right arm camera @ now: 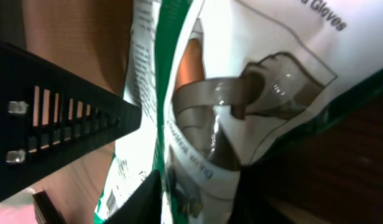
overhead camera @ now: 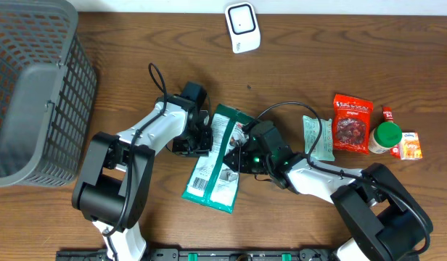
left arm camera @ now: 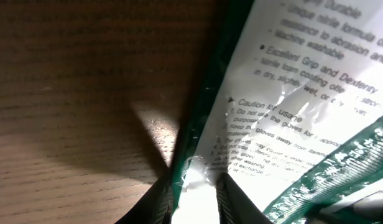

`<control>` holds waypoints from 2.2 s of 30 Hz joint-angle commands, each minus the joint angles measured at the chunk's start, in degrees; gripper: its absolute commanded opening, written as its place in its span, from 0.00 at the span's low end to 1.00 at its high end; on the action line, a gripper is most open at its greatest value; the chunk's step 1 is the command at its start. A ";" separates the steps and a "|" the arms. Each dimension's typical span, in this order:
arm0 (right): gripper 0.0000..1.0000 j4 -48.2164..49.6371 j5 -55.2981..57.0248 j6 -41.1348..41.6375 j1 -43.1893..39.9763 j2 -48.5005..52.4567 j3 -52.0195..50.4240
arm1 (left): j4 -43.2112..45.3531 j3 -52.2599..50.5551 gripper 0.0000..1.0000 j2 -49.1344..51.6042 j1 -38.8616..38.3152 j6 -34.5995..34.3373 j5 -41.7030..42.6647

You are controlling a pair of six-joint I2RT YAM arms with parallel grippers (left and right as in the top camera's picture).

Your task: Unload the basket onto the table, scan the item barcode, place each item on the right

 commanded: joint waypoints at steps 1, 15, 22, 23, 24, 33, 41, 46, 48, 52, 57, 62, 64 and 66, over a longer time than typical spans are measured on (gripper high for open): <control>0.36 1.07 1.09 -0.90 1.07 1.01 -0.70 | 0.46 -1.90 0.26 2.71 -0.52 -0.04 0.96; 0.33 2.67 1.11 -2.21 2.84 1.01 -0.68 | 0.50 -1.90 0.26 2.71 -0.52 0.15 0.96; 0.29 3.98 1.05 -2.75 3.93 1.01 -0.68 | 0.48 -1.90 0.26 2.71 -0.52 0.15 0.96; 0.29 4.20 1.07 -2.97 4.17 1.01 -0.68 | 0.50 -1.90 0.26 2.71 -0.52 0.15 0.94; 0.31 4.52 1.09 -3.30 4.35 1.01 -0.68 | 0.50 -1.90 0.26 2.71 -0.52 0.13 0.96; 0.14 4.79 1.14 -7.39 4.42 1.01 -0.68 | 1.31 -1.90 0.26 2.71 -0.52 0.13 0.94; 0.01 2.14 2.14 -7.63 4.39 1.01 -0.68 | 1.38 -1.22 0.27 2.16 -0.02 0.13 0.92; 0.01 1.22 0.98 -7.67 4.28 0.98 -0.68 | 1.29 0.83 0.33 -2.32 2.43 0.13 0.92; 0.01 1.53 1.09 -7.67 4.26 0.98 -0.68 | 1.31 1.53 0.36 -5.55 3.96 0.15 0.92; 0.01 1.42 0.79 -9.46 3.54 0.28 -0.50 | 1.40 2.14 0.42 -13.22 8.46 0.15 0.68; 0.01 -1.11 -3.50 -13.68 0.31 -4.09 -0.15 | 0.31 2.14 0.44 -20.65 15.63 0.17 0.46; 0.01 -11.30 -3.58 -18.47 -4.00 -12.00 2.12 | -2.40 2.14 0.57 -22.38 21.11 1.27 -2.38; 0.01 -16.65 -2.93 -20.98 -5.03 -14.99 3.65 | -3.43 2.10 0.60 -22.36 22.56 1.25 -2.36; 0.01 -22.51 -1.64 -23.32 -5.55 -17.40 5.66 | -3.52 2.05 0.68 -22.36 23.30 1.22 -2.36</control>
